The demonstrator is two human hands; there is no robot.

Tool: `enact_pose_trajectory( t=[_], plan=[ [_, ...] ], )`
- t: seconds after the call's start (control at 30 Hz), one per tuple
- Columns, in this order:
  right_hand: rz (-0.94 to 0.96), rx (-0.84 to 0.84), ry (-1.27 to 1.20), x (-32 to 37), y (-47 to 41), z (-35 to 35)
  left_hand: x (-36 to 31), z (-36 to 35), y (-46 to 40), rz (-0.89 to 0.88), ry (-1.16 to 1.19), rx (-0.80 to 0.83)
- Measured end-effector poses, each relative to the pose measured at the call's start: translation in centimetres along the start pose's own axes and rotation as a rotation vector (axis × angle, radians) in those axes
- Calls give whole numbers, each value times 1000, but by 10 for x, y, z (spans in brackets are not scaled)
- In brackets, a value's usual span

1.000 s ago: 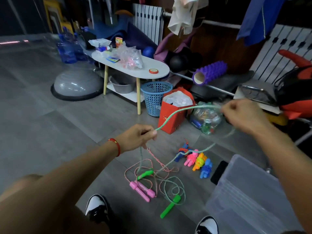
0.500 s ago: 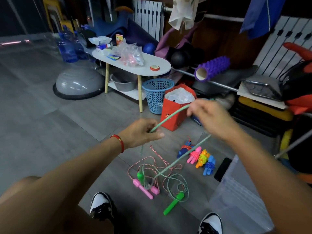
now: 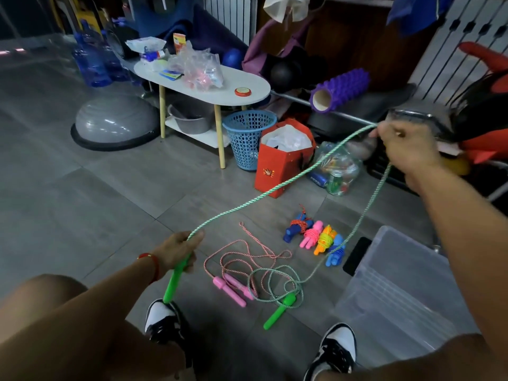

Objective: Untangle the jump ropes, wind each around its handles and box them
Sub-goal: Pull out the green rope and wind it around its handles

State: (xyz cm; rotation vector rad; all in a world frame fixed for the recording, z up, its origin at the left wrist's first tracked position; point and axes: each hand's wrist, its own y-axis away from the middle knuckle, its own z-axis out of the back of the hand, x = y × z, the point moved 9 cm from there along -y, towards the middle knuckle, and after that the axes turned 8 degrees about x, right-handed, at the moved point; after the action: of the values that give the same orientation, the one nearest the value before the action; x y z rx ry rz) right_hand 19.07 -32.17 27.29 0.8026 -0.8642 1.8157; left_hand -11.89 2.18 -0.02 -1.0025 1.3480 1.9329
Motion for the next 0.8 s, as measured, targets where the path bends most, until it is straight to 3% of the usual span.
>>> enact_pose_trajectory(
  t=[0.1,0.27,0.37,0.43,0.5,0.63,0.8],
  plan=[
    [-150,134,-32,-37,1,-50,-7,-12,3,86,126,62],
    [-316,452,-99,-87,28,-150,-68,-30,-4,-41,354,153],
    [-444,691,48,-146,66,-208,-104,-43,-6,-89,351,240],
    [-618,927,74,-188,115,-244,-112,-47,-16,-64,284,233],
    [-666,1075,219,-225,163,-269,-107,-55,-30,-2,220,209],
    [-716,1142,494,-304,232,-306,-74,-86,-55,117,102,181],
    [-911,922,412,-372,276,-341,-40,-118,-53,212,96,252]
  ],
)
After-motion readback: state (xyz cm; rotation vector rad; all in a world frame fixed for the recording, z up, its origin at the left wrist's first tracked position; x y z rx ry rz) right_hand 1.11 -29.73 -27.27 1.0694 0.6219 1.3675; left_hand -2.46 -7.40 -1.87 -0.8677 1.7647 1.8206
